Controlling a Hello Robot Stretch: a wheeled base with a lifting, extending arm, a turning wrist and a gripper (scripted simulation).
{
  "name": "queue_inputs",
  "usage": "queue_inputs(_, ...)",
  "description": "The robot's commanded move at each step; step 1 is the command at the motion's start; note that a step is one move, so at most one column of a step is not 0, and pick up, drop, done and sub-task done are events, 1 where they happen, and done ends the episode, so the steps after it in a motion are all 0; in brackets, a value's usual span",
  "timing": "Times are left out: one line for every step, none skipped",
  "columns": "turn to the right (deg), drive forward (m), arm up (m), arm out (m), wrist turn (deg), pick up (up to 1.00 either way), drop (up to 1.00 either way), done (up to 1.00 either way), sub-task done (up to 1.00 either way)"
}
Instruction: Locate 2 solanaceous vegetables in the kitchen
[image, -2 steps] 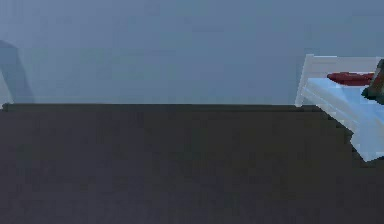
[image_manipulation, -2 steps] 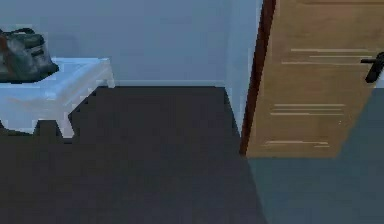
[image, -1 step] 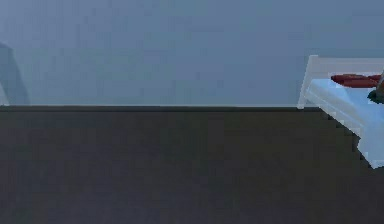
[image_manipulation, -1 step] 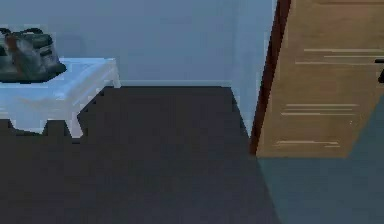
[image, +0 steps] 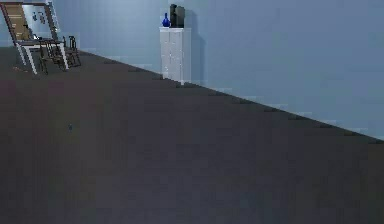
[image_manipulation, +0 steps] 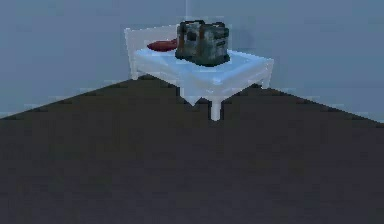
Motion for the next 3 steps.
queue_inputs(-21.0, 0.00, 0.00, 0.00, 0.0, 0.00, 0.00, 0.00, 0.00)
queue_inputs(0.0, 1.00, 0.00, 0.00, 0.0, 0.00, 0.00, 0.00, 0.00)
queue_inputs(0.0, 1.00, 0.00, 0.00, 0.0, 0.00, 0.00, 0.00, 0.00)
